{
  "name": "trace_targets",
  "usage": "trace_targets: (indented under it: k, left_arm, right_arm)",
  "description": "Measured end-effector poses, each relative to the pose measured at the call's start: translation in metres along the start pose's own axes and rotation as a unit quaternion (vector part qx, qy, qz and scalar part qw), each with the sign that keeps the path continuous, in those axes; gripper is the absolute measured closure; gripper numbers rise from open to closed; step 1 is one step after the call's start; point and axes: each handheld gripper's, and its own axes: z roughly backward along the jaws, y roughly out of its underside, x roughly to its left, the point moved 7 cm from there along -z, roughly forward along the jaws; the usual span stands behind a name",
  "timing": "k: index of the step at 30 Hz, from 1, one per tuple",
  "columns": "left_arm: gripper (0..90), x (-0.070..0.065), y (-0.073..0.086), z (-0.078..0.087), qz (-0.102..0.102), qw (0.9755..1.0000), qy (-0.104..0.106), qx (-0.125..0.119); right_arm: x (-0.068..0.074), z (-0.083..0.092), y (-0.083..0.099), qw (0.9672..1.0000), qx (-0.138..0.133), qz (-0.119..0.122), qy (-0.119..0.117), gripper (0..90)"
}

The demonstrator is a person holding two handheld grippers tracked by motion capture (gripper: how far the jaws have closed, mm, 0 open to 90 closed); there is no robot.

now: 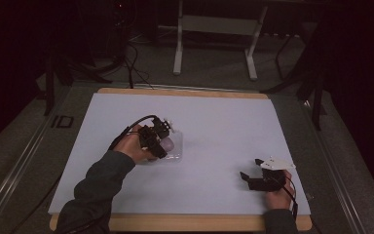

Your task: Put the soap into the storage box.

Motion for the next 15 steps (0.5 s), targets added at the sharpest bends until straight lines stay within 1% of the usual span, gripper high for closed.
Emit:
trace_targets:
  k: [15]
  left_arm:
    - [49.9,0.0071,0.0029,0.0,0.007,1.0,-0.001,0.002]
  right_arm:
    - [0.0001,-0.0001,0.0,1.0,0.0,0.0,0.0,17.1]
